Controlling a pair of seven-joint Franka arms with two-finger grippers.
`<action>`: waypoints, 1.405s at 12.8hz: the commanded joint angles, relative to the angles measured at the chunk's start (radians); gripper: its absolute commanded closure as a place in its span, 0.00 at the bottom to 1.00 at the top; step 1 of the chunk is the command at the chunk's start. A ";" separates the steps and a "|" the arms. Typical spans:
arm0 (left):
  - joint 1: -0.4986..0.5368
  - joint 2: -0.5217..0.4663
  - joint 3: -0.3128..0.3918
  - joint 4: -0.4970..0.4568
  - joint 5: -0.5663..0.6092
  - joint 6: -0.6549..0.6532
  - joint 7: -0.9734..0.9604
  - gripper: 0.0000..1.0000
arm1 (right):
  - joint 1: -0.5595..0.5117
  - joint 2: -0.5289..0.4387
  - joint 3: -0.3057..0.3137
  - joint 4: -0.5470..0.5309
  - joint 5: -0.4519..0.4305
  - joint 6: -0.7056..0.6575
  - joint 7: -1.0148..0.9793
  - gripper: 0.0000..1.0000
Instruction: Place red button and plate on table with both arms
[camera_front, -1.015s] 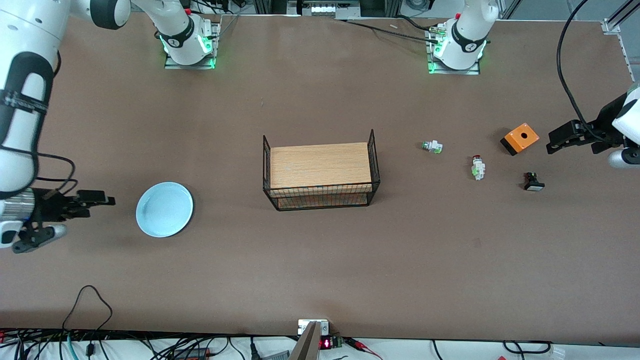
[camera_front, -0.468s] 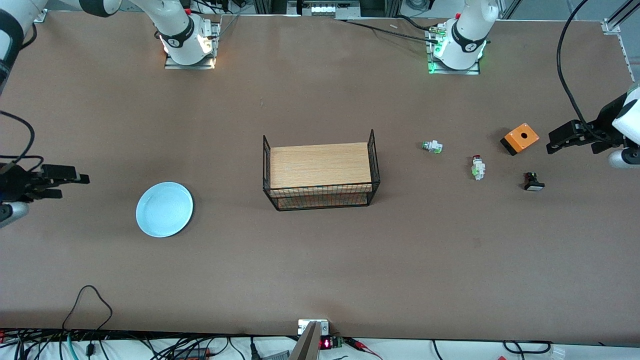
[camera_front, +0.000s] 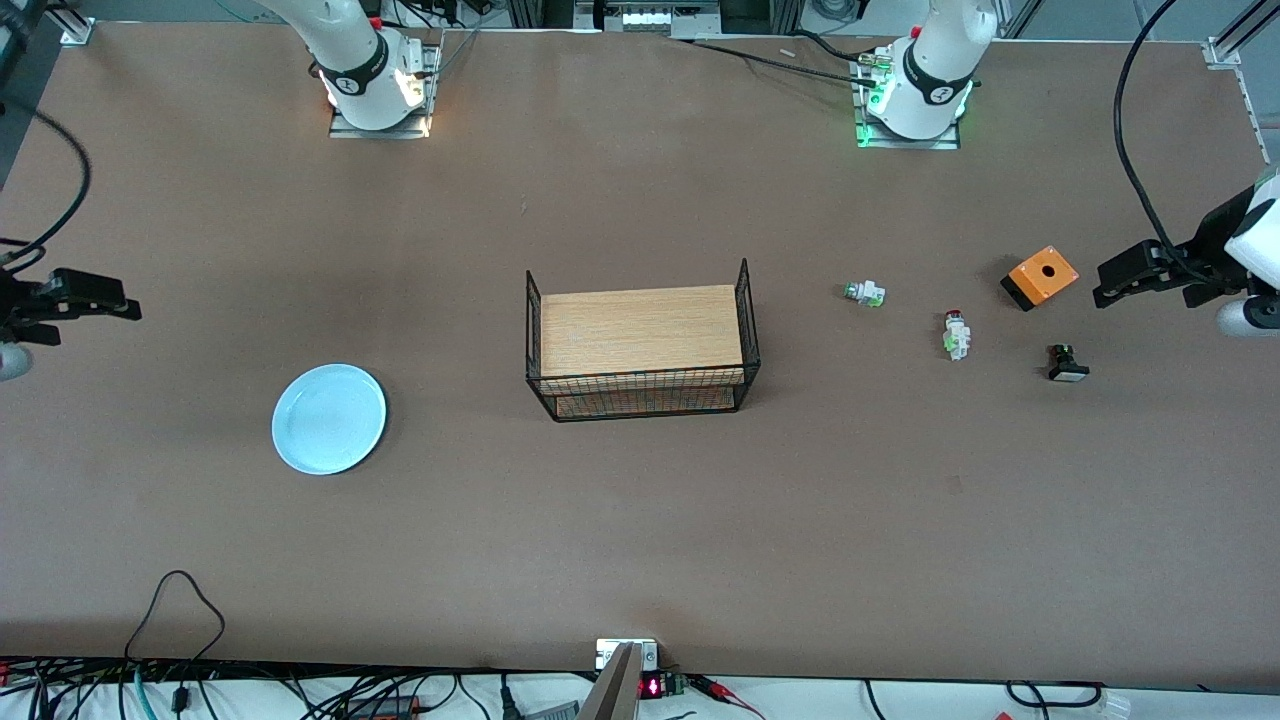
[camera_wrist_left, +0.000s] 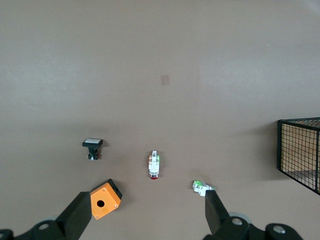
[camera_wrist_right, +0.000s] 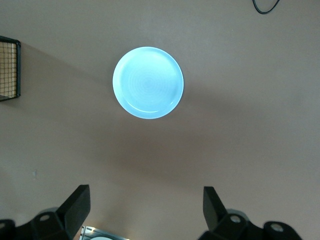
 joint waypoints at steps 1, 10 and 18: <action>0.007 -0.023 0.000 -0.022 -0.006 0.004 0.010 0.00 | -0.035 -0.140 0.104 -0.181 -0.074 0.056 0.074 0.00; 0.007 -0.021 0.000 -0.022 -0.010 0.003 0.010 0.00 | -0.265 -0.387 0.421 -0.502 -0.202 0.199 0.065 0.00; 0.009 -0.021 0.000 -0.022 -0.010 0.003 0.010 0.00 | -0.370 -0.523 0.497 -0.632 -0.203 0.239 0.104 0.00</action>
